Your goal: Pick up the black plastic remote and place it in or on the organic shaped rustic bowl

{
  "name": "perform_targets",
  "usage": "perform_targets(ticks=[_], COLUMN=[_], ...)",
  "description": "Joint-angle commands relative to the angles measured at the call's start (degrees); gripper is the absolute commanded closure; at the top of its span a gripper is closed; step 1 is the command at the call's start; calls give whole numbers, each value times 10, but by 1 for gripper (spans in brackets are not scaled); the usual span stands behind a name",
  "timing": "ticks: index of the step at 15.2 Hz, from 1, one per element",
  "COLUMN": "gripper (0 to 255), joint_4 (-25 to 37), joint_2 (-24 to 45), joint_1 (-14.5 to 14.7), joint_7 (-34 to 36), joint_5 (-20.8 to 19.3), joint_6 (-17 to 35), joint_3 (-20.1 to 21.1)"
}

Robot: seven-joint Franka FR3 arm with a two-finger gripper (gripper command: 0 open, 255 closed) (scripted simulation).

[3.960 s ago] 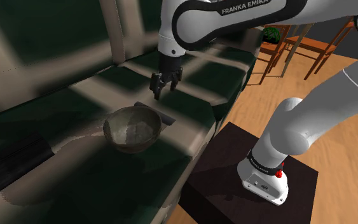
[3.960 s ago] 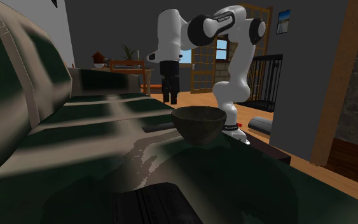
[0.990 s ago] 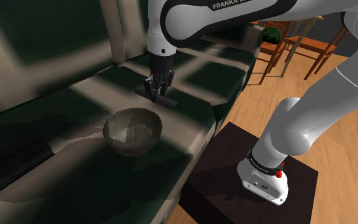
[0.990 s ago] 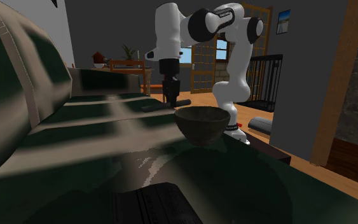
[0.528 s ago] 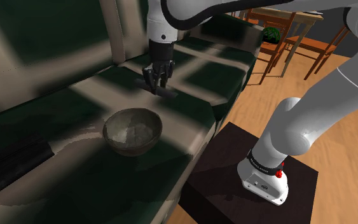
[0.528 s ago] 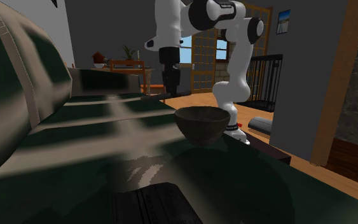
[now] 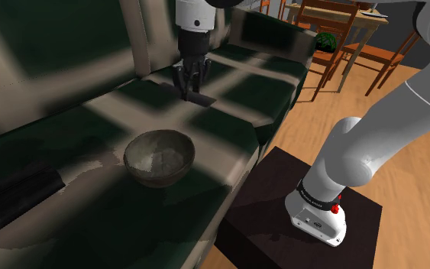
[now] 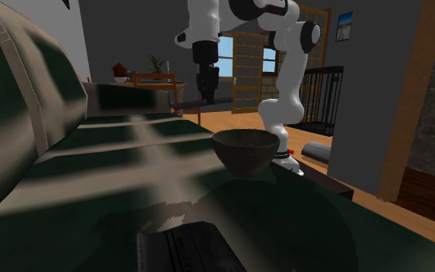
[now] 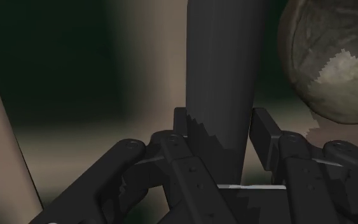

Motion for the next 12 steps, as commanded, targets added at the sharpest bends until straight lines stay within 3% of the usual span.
perform_targets(ticks=[1,12], gripper=[255,255], joint_4=[16,41], joint_2=[1,32], joint_1=[0,55], joint_7=[2,159], joint_5=[-1,14], joint_6=[-15,11], joint_3=[-1,108])
